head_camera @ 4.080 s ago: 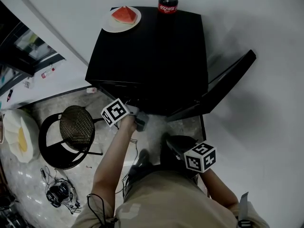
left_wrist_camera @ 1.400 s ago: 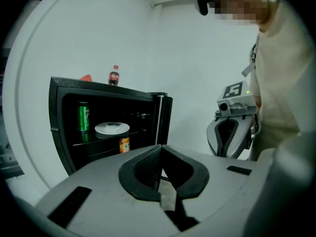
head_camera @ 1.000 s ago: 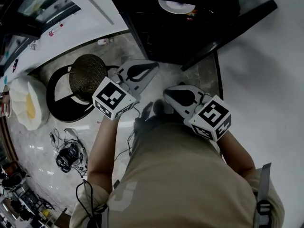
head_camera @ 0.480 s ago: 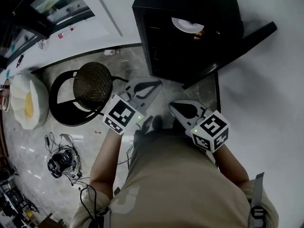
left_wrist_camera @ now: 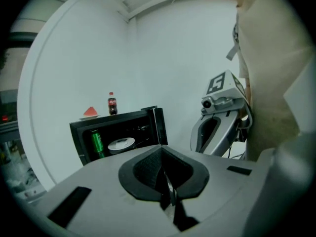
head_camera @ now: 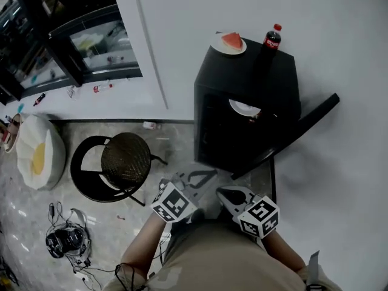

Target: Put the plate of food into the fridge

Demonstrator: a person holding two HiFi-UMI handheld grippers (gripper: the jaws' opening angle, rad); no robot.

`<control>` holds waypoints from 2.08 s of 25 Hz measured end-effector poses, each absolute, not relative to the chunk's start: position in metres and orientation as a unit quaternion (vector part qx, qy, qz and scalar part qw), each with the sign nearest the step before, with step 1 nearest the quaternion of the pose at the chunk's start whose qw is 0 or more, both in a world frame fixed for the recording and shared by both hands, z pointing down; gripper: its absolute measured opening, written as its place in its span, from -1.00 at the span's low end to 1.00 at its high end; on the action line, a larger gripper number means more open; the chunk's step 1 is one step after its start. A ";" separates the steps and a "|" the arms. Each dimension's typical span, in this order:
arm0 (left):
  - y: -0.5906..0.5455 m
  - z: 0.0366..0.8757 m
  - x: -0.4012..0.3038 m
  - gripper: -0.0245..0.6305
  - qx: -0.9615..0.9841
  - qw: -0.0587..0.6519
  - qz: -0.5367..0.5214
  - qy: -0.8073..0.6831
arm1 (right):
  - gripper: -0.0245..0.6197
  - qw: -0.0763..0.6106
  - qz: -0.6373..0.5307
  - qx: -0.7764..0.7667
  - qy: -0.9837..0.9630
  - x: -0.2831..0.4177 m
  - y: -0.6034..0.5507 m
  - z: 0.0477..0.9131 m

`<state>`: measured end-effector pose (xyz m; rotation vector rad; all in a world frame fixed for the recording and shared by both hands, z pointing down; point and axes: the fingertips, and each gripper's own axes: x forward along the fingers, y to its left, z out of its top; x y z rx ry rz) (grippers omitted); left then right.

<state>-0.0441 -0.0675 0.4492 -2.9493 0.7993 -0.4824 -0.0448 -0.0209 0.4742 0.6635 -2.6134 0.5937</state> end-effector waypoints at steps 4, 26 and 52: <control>-0.058 0.460 -0.040 -0.89 -0.956 0.017 -0.168 0.240 | -0.86 0.179 0.212 0.214 -0.937 -0.053 -0.013 0.467; -0.010 0.436 -0.072 -0.90 -0.963 0.047 -0.150 0.218 | -0.86 0.110 0.271 0.201 -0.935 -0.071 -0.009 0.447; 0.028 0.400 -0.009 -0.90 -0.938 0.037 -0.144 0.312 | -0.86 0.120 0.240 0.229 -0.936 0.029 0.034 0.447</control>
